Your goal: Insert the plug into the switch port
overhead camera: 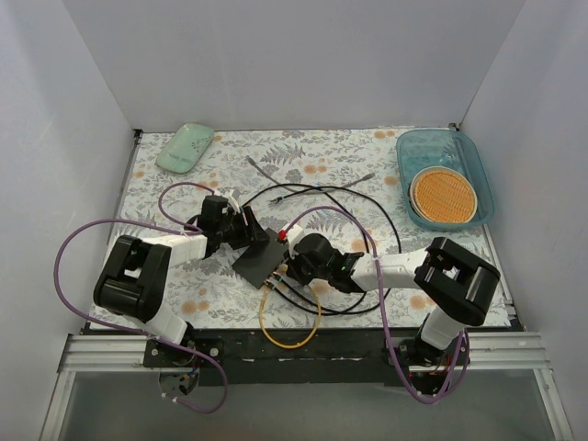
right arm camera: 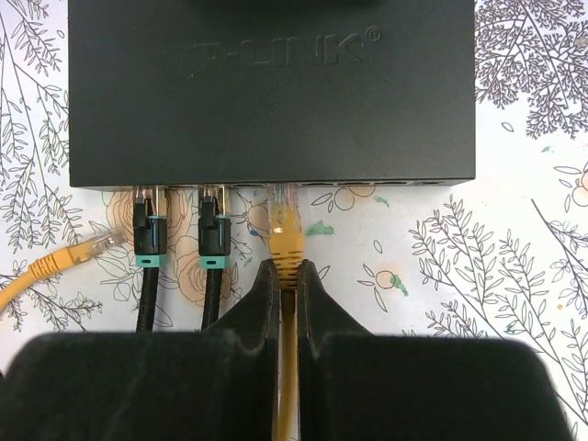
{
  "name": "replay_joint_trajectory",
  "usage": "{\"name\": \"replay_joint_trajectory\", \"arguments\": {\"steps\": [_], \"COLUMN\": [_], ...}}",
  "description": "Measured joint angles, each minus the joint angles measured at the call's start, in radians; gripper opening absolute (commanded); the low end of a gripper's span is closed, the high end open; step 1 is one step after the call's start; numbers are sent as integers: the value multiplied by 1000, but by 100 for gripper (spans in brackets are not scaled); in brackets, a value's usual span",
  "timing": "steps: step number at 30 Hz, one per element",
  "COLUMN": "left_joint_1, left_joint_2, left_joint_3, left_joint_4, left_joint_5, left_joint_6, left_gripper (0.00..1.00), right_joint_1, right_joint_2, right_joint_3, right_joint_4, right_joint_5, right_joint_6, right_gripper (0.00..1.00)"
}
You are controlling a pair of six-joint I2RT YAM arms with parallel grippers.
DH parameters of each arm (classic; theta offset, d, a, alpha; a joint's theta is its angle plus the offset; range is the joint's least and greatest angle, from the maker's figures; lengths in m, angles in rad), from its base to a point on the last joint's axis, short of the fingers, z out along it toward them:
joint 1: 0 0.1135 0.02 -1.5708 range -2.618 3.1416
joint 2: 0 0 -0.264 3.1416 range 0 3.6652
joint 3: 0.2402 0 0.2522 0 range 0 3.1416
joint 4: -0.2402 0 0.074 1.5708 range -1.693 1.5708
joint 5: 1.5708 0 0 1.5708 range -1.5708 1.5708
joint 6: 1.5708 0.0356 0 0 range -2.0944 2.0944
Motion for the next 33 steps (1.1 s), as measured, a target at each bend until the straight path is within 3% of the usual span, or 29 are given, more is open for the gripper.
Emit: {"name": "replay_joint_trajectory", "arguments": {"steps": [24,33], "left_joint_1": [3,11], "left_joint_2": [-12,-33], "left_joint_3": [-5,-30], "left_joint_4": [-6,-4], "left_joint_5": [-40,-64], "left_joint_6": [0,-7], "left_gripper": [51,40], "right_joint_1": [6,8], "right_joint_2": [28,79], "right_joint_3": [-20,-21], "right_joint_4": [100,180], "right_joint_5": [19,10], "right_joint_6": [100,164], "right_gripper": [1,1]}}
